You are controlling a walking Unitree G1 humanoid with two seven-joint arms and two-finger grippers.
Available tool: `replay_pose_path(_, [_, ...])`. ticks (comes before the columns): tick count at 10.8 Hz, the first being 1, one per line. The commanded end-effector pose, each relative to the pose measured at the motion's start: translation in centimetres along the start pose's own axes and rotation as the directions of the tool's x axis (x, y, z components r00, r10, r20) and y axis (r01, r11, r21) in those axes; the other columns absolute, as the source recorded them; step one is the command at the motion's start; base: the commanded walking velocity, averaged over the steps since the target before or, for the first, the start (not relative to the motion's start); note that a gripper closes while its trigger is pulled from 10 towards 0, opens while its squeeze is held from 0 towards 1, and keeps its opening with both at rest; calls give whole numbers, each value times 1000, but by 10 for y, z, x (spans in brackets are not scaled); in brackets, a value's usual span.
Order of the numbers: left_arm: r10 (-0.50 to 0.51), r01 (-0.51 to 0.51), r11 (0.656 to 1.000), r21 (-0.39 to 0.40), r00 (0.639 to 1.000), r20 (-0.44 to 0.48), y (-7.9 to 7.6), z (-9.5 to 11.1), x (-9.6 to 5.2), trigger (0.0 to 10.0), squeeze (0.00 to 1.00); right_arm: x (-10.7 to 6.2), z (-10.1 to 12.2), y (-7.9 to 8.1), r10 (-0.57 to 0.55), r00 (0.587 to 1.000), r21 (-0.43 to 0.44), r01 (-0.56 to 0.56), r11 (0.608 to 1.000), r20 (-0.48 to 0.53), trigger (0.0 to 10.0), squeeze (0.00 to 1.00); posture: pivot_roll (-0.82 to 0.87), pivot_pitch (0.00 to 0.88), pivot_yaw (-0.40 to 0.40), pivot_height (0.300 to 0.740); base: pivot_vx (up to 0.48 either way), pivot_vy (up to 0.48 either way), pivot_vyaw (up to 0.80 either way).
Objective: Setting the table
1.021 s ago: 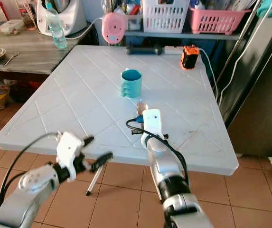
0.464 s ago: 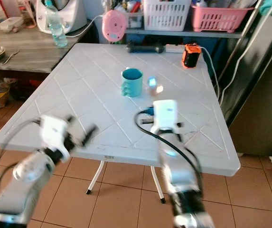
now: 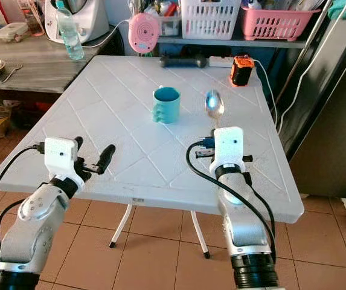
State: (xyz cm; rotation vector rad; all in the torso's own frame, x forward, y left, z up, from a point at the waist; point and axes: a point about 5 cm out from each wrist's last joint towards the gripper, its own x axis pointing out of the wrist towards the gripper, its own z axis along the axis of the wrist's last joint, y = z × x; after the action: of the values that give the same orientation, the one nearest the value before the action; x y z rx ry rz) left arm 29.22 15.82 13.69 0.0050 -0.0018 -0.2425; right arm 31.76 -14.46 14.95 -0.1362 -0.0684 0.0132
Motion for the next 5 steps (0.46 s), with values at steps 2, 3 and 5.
replay_pose_path(2, [34,-34,999,0,999,-8,3,-2,2,10000,0,0,5,1,4,1000,17,-4,1000,10,10000,0,67,17,21,740,0,0,-219])
replay_pose_path(3, [37,-37,999,0,999,-9,3,-3,2,10000,0,0,5,1,3,1000,22,-3,1000,11,10000,0,69,14,21,740,0,0,-438])
replay_pose_path(5, [37,-37,999,2,999,-12,4,-4,2,10000,0,0,4,1,0,1000,36,0,999,3,10000,0,65,15,27,740,0,246,-525])
